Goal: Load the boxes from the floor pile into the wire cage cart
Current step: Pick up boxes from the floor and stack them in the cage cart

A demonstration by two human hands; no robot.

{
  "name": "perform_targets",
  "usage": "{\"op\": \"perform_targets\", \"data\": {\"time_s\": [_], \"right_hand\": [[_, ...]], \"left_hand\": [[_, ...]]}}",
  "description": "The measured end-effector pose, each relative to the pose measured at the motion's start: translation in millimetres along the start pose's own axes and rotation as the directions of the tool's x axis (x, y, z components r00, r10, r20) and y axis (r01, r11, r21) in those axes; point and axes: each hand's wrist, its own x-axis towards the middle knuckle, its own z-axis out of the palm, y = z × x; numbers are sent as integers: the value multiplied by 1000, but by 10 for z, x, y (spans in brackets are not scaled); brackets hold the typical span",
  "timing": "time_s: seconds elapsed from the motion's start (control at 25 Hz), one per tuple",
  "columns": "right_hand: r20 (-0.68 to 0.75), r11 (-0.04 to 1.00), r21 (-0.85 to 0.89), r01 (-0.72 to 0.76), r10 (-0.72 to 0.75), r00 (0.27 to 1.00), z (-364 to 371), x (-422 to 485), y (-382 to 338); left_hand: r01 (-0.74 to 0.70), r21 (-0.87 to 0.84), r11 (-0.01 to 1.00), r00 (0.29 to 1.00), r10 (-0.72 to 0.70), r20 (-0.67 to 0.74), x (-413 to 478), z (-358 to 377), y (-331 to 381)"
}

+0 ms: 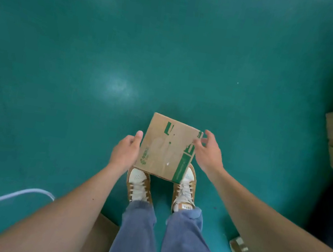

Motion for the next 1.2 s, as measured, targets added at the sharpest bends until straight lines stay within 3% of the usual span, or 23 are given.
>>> {"op": "perform_targets", "data": {"time_s": [0.16, 0.28, 0.36, 0.52, 0.64, 0.76, 0.84, 1.0, 1.2], "right_hand": [[-70, 998, 34, -54, 56, 996, 216, 428, 62], [-3, 967, 176, -186, 190, 982, 284, 582, 46], [22, 950, 236, -203, 204, 979, 269, 553, -2], [-18, 961, 263, -82, 90, 996, 150, 374, -334], [-101, 965, 258, 44, -18, 995, -39, 167, -660], [-35, 981, 146, 129, -125, 992, -252, -224, -965], [21, 980, 28, 195, -196, 980, -422, -489, -1162], [52, 956, -30, 293, -291, 955, -979, -1366, -1731], [72, 892, -91, 444, -438, 896, -1595, -2773, -2429]], "left_hand": [[-99, -35, 994, 995, 99, 5, 423, 182, 5], [-40, -155, 987, 996, 51, 71, 537, 238, 1], [15, -199, 980, 998, -1, 70, 507, 210, 50], [65, -286, 956, 996, -79, -35, 331, 16, 252], [61, -478, 876, 989, -119, -92, 105, -159, 328], [30, -604, 797, 979, -144, -142, -244, -351, 425], [-57, -616, 786, 977, -83, -198, -603, -528, 713], [-229, -531, 816, 967, 125, -224, -1424, -1132, 1238], [-450, -461, 765, 882, 301, -361, -2755, -1959, 1644]]}}
